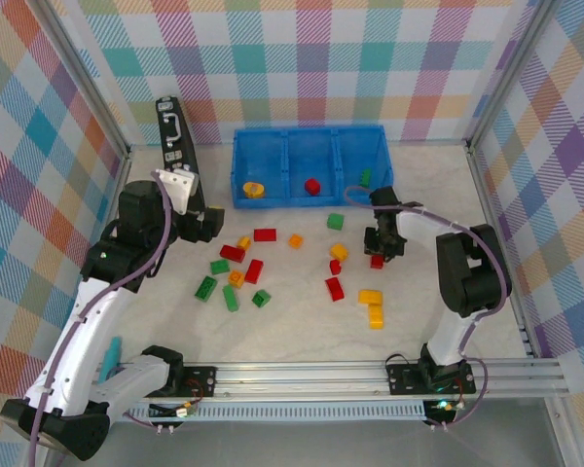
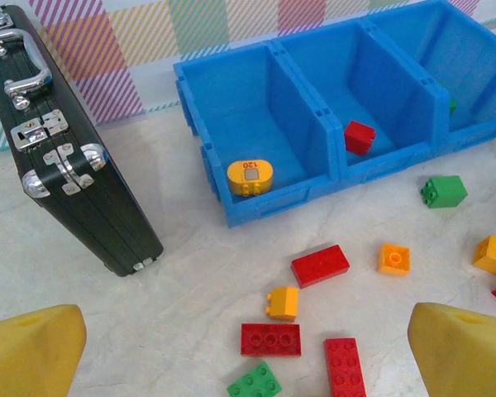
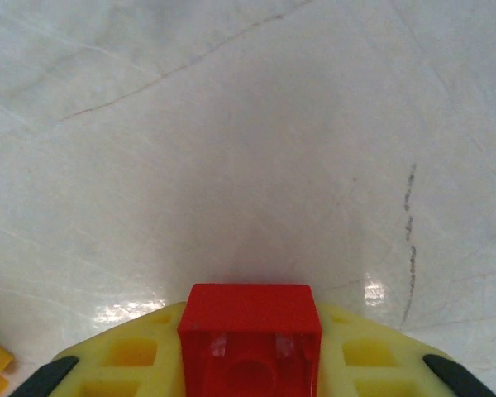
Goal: Sort the legos into containers by color
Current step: Pick up the lego from the middle-right of the table, then place the lego in the container.
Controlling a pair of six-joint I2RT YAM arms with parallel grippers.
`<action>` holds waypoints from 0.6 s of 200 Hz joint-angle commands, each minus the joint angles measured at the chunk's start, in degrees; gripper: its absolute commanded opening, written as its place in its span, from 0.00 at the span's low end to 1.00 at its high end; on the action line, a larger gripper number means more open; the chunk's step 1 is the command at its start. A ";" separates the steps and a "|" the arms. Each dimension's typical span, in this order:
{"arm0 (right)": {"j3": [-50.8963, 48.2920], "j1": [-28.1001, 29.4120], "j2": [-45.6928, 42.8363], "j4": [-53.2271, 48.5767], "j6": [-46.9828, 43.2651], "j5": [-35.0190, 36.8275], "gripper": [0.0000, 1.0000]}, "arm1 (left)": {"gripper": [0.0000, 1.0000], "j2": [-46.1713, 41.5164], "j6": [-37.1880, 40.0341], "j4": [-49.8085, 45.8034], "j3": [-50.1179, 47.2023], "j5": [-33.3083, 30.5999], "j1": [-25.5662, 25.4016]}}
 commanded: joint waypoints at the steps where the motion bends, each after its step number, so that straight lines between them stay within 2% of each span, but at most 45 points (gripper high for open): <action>1: 3.51 0.35 -2.07 -1.76 -1.10 -1.93 0.28 | 1.00 -0.64 0.65 -1.22 1.20 -1.61 0.16; 36: 14.65 1.75 -5.36 -1.13 -5.84 -8.34 0.25 | 1.00 -0.74 0.95 -0.43 0.35 -3.17 0.58; 62: 19.60 7.04 -4.36 7.08 -13.79 -7.15 0.25 | 1.00 -1.31 0.99 -0.64 0.02 -4.08 0.96; 98: 27.37 8.56 3.17 13.36 -16.52 -5.37 0.24 | 1.00 -3.97 0.49 0.30 -0.91 -5.42 0.95; 120: 28.45 8.58 7.32 20.16 -19.96 -7.72 0.25 | 1.00 -4.49 0.53 -0.07 -0.79 -6.53 0.96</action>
